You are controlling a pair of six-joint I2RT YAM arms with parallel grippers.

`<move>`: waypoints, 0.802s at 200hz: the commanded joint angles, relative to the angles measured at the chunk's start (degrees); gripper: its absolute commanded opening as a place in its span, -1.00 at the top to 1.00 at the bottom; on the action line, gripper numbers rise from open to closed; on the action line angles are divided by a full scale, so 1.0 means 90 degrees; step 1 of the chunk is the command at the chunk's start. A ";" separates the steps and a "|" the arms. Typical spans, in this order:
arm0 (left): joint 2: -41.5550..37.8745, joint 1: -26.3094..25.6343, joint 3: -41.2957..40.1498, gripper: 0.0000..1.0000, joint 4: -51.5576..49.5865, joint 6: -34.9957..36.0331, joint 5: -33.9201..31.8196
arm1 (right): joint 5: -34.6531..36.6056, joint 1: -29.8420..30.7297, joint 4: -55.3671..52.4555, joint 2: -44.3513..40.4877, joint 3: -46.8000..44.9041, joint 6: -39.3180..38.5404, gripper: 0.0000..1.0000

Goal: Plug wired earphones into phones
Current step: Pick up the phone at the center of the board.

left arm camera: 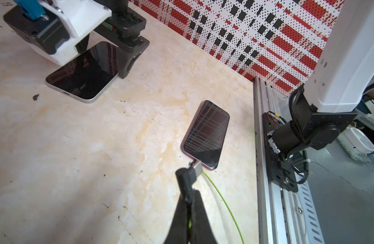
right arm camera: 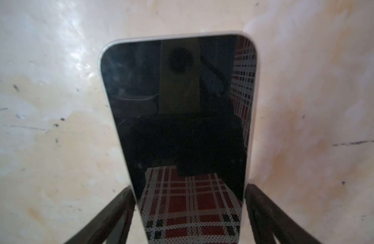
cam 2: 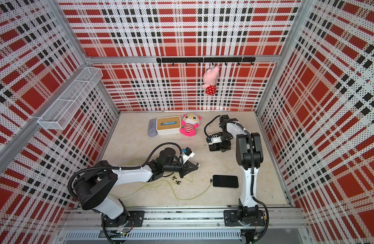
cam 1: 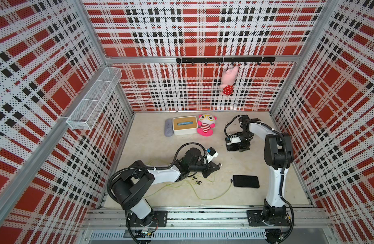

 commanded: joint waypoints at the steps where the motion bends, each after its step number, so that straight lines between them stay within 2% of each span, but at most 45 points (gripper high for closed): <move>1: -0.0234 -0.0022 -0.0109 1.00 0.0075 0.0137 -0.0033 | 0.0023 0.0058 -0.0021 0.0294 -0.0738 0.0071 -0.69; 85: -0.0836 0.0046 -0.0463 1.00 0.0133 0.0243 -0.0130 | -0.0186 0.0561 -0.0125 -0.0535 -0.1660 0.0689 -0.67; 102: -0.0934 0.0047 -0.0541 1.00 0.0138 0.0281 -0.0178 | -0.0193 0.0589 -0.0064 -0.0456 -0.1593 0.0888 -0.73; 136: -0.0887 0.0076 -0.0544 1.00 0.0134 0.0292 -0.0221 | -0.0191 0.0593 0.0035 -0.0250 -0.1460 0.1125 -0.99; 160: -0.0790 0.0085 -0.0500 1.00 0.0134 0.0292 -0.0208 | -0.0092 0.0594 0.0172 -0.0086 -0.1365 0.1196 -1.00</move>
